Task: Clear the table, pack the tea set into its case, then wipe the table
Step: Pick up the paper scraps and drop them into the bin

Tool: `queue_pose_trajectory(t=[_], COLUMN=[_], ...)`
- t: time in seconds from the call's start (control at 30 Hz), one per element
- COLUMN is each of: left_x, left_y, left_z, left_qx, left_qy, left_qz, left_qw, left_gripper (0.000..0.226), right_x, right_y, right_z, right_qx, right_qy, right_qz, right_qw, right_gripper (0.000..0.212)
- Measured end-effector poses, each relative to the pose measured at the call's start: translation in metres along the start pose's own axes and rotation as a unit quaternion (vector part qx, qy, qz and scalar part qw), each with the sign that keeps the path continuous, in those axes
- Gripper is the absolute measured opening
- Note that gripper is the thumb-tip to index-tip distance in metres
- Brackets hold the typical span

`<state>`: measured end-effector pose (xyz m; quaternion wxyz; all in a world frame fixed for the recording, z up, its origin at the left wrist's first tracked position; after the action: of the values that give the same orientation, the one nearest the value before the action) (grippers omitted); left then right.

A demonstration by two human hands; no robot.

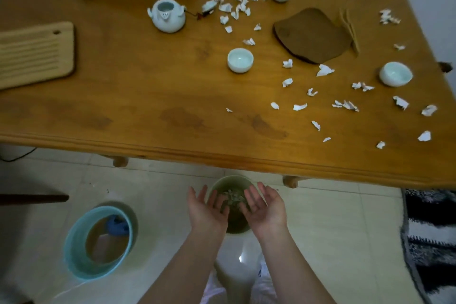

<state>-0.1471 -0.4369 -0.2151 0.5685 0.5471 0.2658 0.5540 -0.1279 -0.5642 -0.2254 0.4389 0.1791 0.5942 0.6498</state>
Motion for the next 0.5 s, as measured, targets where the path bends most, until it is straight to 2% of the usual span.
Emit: queue_pose_trajectory(t=[0.13, 0.27, 0.37, 0.5], left_x=[0.036, 0.070, 0.096, 0.127], left_y=[0.022, 0.041, 0.057, 0.074], left_z=[-0.002, 0.004, 0.019, 0.060], left_qx=[-0.006, -0.033, -0.054, -0.084], left_qy=[-0.059, -0.155, -0.293, -0.389], left_qz=[0.030, 0.074, 0.140, 0.222], left_qw=[0.998, 0.985, 0.944, 0.890], left_gripper=[0.050, 0.038, 0.025, 0.019], right_x=[-0.010, -0.033, -0.056, -0.096], right_y=[0.029, 0.050, 0.070, 0.091], right_z=[0.012, 0.020, 0.033, 0.060], right_qx=[-0.017, -0.046, -0.076, -0.098], right_qy=[0.053, 0.089, 0.092, 0.060], right_qz=[-0.009, -0.080, -0.112, -0.131], right_qw=[0.998, 0.992, 0.987, 0.985], right_gripper=[0.018, 0.031, 0.032, 0.022])
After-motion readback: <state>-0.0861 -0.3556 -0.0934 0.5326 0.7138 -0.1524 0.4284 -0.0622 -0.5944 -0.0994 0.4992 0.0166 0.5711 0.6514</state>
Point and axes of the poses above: each hand's wrist, its own y-axis away from the middle knuckle, its own z-axis out of the palm, x = y × z, the point moved 9 cm from there along -y, towards the middle knuckle, and after that the axes turned 6 degrees about x, right-handed, at the moved point
